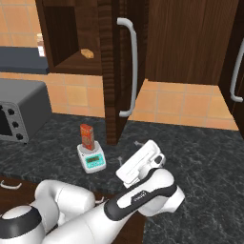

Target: Pick the boxed food and place it on the digital scale for weighing, and close the cabinet.

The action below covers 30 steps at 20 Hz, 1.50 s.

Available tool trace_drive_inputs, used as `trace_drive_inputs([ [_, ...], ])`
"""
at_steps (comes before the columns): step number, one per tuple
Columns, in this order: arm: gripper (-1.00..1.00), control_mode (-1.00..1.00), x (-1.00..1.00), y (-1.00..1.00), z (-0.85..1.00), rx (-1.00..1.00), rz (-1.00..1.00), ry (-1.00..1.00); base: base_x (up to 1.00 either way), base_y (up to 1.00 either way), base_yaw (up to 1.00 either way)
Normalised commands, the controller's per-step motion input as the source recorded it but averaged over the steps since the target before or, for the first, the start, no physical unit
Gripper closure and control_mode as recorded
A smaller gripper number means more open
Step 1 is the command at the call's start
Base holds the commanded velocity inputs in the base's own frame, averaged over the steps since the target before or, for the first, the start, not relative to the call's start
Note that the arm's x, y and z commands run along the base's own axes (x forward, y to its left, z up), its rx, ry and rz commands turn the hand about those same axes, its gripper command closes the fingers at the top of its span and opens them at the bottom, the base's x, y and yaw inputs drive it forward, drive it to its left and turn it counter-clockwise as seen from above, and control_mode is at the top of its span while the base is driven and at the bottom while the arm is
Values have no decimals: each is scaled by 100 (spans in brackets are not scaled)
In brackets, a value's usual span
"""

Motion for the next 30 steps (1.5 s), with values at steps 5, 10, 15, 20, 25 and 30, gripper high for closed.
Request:
trace_drive_inputs([
  [5, -100, -100, 2, -74, 1, -8, -22, -2, 0, 0, 0],
  [10, -100, -100, 19, -73, 10, -2, -19, 0, 0, 0, 0],
  [15, -100, -100, 4, -48, 28, -17, -9, -12, 0, 0, 0],
  [20, -100, -100, 9, -17, 29, -31, -8, -18, 0, 0, 0],
  [25, -100, -100, 30, -2, 54, -24, -5, -31, 0, 0, 0],
  [30, -100, -100, 6, -15, 83, -14, 0, -43, 0, 0, 0],
])
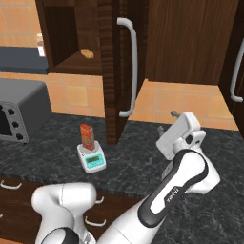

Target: Pick the boxed food and place it on the digital scale for weighing, and close the cabinet.

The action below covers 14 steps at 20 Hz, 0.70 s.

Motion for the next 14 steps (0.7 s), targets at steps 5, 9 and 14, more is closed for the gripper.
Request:
trace_drive_inputs([
  [5, -100, -100, -1, -7, 77, -2, 0, -28, 0, 0, 0],
  [9, -100, -100, -3, 42, 97, -3, 6, -30, 0, 0, 0],
  [14, -100, -100, -18, 96, 59, 3, 5, 0, 0, 0, 0],
])
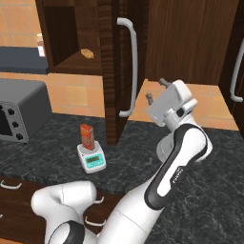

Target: Pick the boxed food and place it on the digital scale for weighing, and close the cabinet.

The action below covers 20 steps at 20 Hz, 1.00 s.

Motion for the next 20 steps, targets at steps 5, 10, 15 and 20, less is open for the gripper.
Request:
trace_drive_inputs([
  [5, -100, -100, -2, 100, 53, 3, 1, 6, 0, 0, 0],
  [10, -100, -100, -26, 100, 61, 1, 0, 2, 0, 0, 0],
  [15, -100, -100, 23, 100, 19, -2, -1, 5, 0, 0, 0],
  [20, -100, -100, 75, 100, 4, -8, -17, 2, 0, 0, 0],
])
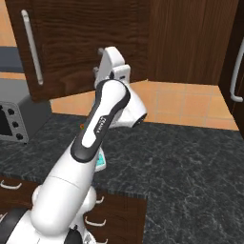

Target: Pick the boxed food and place it on the digital scale for weighing, and close the cabinet.

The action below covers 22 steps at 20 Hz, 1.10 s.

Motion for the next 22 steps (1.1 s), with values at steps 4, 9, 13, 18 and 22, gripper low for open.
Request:
trace_drive_inputs([
  [4, -100, -100, 99, 91, 0, -18, -34, 6, 0, 0, 0],
  [9, -100, -100, 100, 38, 0, -9, -24, 11, 0, 0, 0],
  [13, -100, -100, 89, 6, 0, -2, -12, 1, 0, 0, 0],
  [18, -100, -100, 97, 0, -15, 0, -9, 0, 0, 0, 0],
  [22, -100, -100, 93, 1, -36, 0, -8, 0, 0, 0, 0],
])
